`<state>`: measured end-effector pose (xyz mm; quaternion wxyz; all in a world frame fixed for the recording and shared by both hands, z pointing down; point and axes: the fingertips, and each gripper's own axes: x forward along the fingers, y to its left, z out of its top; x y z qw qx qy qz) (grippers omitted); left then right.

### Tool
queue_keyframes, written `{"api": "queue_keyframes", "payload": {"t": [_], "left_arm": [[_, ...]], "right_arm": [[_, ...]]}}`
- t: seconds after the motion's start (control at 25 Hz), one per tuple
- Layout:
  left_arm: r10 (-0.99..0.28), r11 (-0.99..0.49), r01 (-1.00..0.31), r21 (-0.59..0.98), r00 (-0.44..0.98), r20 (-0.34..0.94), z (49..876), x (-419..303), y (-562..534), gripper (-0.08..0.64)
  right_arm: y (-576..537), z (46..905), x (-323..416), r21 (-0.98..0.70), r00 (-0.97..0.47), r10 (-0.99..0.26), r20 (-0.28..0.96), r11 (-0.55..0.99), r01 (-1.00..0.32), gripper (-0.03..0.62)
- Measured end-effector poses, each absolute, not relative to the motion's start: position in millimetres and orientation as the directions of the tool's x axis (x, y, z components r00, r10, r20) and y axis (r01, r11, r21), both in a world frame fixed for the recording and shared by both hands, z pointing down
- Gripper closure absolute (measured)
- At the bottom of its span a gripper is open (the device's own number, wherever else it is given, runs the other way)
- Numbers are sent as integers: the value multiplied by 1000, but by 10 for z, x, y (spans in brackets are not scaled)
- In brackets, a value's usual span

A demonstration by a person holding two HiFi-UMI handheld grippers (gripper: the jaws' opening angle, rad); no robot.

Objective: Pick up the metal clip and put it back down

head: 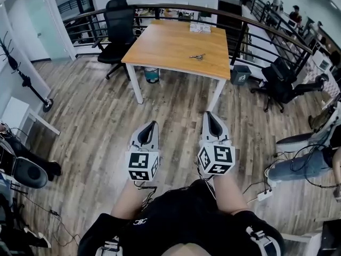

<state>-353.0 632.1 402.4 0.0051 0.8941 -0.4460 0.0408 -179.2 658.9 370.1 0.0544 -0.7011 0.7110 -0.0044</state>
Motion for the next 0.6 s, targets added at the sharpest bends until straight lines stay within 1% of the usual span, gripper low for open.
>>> {"api": "queue_keyframes", "payload": {"t": [0.28, 0.44, 0.6], "left_arm": [[-803, -593, -805, -19, 589, 87, 4284, -3439, 5656, 546], [-810, -580, -815, 17, 578, 95, 4411, -3233, 5159, 546], [-819, -566, -824, 11, 564, 107, 4388, -2949, 4490, 546]], "right_arm": [[5922, 3955, -1633, -105, 2, -998, -66, 5, -994, 581], [5423, 4099, -1419, -119, -1, -999, -45, 6, -993, 581], [4698, 4099, -1077, -114, -3, -1000, -26, 6, -994, 581]]}}
